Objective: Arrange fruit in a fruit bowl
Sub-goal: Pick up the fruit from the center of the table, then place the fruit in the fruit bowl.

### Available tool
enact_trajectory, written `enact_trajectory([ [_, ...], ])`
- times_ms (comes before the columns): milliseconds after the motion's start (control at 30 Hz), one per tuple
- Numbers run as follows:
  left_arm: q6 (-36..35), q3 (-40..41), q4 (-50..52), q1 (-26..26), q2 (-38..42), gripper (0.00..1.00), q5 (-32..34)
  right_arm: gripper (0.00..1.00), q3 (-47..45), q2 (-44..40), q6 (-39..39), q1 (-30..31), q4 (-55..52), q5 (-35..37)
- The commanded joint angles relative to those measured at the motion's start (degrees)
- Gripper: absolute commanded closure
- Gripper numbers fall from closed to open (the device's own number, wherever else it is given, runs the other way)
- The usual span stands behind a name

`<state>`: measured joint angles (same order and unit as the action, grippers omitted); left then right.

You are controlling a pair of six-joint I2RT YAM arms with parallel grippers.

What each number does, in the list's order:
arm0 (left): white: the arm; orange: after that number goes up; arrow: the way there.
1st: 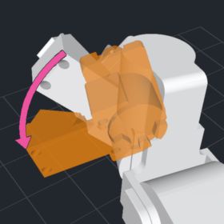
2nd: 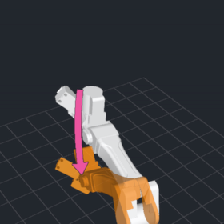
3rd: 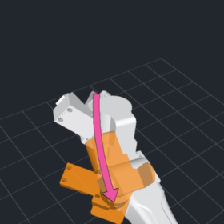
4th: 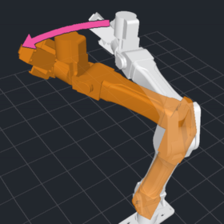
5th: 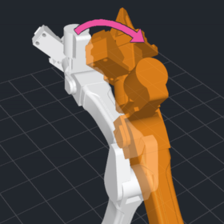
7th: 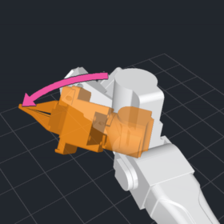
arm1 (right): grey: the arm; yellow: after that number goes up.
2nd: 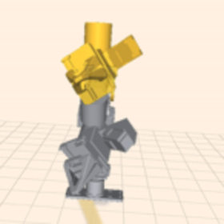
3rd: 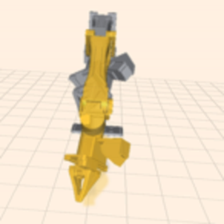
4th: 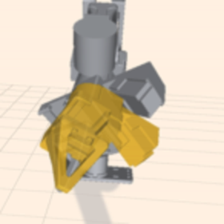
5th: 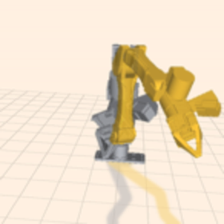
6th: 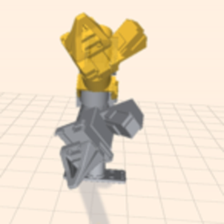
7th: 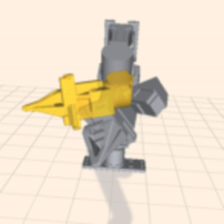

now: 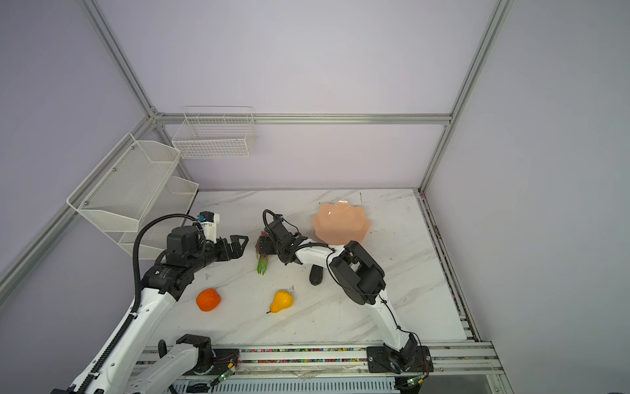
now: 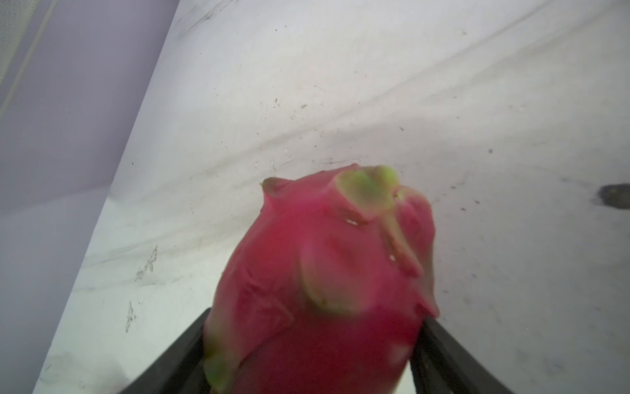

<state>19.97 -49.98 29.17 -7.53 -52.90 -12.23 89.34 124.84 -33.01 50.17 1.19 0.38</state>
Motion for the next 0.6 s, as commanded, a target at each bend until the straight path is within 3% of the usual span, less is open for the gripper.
enact_trajectory([
  [0, 0.5, -0.3, -2.4, 0.0, -0.9, 0.0, -1.6, 0.38, -4.3, -6.9, 4.1, -2.7, 2.6, 1.4],
  [233, 3.7, -0.8, -8.1, -3.0, -5.3, 0.0, -8.0, 0.39, -12.9, -20.0, 6.0, -10.1, 3.7, 0.4],
  [400, 3.3, -4.5, -10.3, -10.6, -11.0, 0.0, -3.3, 0.39, -14.8, -26.6, 7.4, -18.1, -0.7, 0.2],
  [567, 3.3, -8.1, -11.7, -14.9, -17.0, 0.0, -1.6, 0.39, -13.8, -26.6, 9.7, -29.0, -5.3, -2.6],
])
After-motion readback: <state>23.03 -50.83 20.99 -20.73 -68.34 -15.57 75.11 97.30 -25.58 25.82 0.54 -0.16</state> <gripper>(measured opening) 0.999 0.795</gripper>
